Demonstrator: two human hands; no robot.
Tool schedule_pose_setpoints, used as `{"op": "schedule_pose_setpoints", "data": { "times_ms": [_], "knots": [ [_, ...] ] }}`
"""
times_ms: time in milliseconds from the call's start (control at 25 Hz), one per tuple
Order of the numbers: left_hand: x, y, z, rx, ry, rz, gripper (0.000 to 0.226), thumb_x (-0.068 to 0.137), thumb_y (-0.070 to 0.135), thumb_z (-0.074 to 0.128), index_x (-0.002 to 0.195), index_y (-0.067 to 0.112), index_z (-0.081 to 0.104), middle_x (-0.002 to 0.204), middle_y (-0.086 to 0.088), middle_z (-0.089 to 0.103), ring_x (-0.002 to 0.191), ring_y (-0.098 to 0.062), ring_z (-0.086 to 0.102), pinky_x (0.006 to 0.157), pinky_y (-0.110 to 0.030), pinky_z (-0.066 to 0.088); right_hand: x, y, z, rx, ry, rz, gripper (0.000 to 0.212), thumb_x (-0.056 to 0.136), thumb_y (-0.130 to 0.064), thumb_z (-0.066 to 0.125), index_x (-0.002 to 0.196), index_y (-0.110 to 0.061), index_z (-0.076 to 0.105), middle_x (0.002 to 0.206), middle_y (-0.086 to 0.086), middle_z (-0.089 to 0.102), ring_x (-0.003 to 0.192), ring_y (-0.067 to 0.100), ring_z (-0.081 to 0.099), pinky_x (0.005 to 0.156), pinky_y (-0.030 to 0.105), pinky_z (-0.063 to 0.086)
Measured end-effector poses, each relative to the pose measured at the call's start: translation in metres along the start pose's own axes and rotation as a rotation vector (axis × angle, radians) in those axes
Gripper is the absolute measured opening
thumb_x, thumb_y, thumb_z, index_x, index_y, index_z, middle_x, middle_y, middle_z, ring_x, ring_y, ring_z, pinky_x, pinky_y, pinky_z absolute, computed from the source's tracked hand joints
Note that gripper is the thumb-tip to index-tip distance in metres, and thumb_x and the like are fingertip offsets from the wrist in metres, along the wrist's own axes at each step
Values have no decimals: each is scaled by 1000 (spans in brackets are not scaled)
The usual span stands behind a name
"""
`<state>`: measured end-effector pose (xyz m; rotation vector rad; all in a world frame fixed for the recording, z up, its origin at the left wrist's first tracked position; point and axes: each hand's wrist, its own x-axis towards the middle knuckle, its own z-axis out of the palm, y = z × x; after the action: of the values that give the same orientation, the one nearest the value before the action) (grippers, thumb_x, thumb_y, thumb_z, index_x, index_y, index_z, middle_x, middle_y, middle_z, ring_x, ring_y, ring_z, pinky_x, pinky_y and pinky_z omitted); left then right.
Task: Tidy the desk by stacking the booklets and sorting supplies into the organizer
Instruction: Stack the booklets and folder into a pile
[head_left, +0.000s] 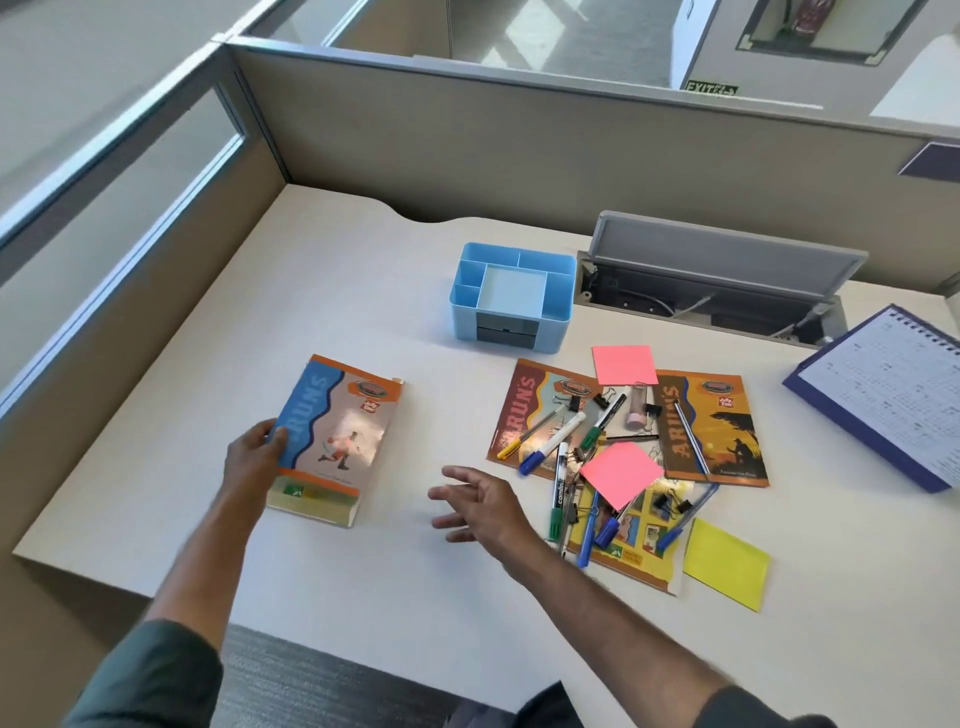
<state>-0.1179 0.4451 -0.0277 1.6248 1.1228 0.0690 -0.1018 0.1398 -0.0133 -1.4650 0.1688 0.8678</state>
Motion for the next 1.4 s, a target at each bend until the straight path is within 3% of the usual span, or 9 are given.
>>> {"op": "schedule_pose_setpoints", "data": {
  "times_ms": [160,280,440,600,840,920,1120,1280,1400],
  "knots": [
    [19,0,1,128,67,37,28,104,24,54,128,12,61,109,-19,71,85,-35,70,79,-46,59,-11,18,-38,-119,124,-5,33,94,-24,65,126,-18,61,106,-1,74,89,21,73,73,37,59],
    [20,-4,6,421,143,156,35,103,28,51,131,8,60,113,-20,70,86,-34,66,75,-42,53,-12,21,-62,-222,200,-43,33,93,-27,65,125,-19,63,104,-3,73,92,19,71,71,34,59],
    [18,-11,9,671,271,245,40,101,34,50,125,5,64,114,-21,65,100,-41,63,83,-51,51,5,-14,-87,-464,261,-177,46,91,-32,69,133,-18,59,111,-7,69,99,10,66,77,18,50],
    [17,-7,14,745,304,263,40,100,32,54,123,2,66,122,-28,58,115,-47,51,95,-56,44,55,-61,-116,-831,415,-284,67,86,-38,72,142,-12,48,138,6,57,125,24,53,100,35,46],
    [2,-14,29,762,343,361,41,97,32,60,124,1,65,119,-31,59,111,-50,51,95,-58,43,100,-78,-149,-1251,460,-290,62,83,-35,75,133,-7,51,131,11,56,121,31,50,98,41,43],
    [-5,-22,41,711,305,444,39,96,31,64,123,3,65,120,-28,59,111,-47,51,96,-56,43,112,-81,-154,-1299,454,-266,60,81,-36,77,129,-8,52,126,10,57,117,31,51,94,42,45],
    [-58,-52,92,498,25,801,25,93,11,69,117,4,66,118,-17,62,114,-35,54,101,-39,42,125,-82,-157,-1359,393,-184,68,73,-43,83,125,-9,54,122,10,52,115,29,49,90,42,46],
    [-110,-76,137,378,-147,858,28,96,13,63,124,8,65,125,-8,62,120,-24,55,104,-37,45,129,-81,-156,-1442,380,-161,72,71,-45,83,127,-10,55,124,11,49,117,30,47,91,43,46],
    [-127,-94,163,443,-206,830,42,98,23,56,139,11,58,148,-6,52,140,-21,44,116,-36,36,132,-82,-155,-1466,386,-140,73,71,-46,84,128,-9,56,125,12,47,117,31,45,91,44,45]
  ]
}}
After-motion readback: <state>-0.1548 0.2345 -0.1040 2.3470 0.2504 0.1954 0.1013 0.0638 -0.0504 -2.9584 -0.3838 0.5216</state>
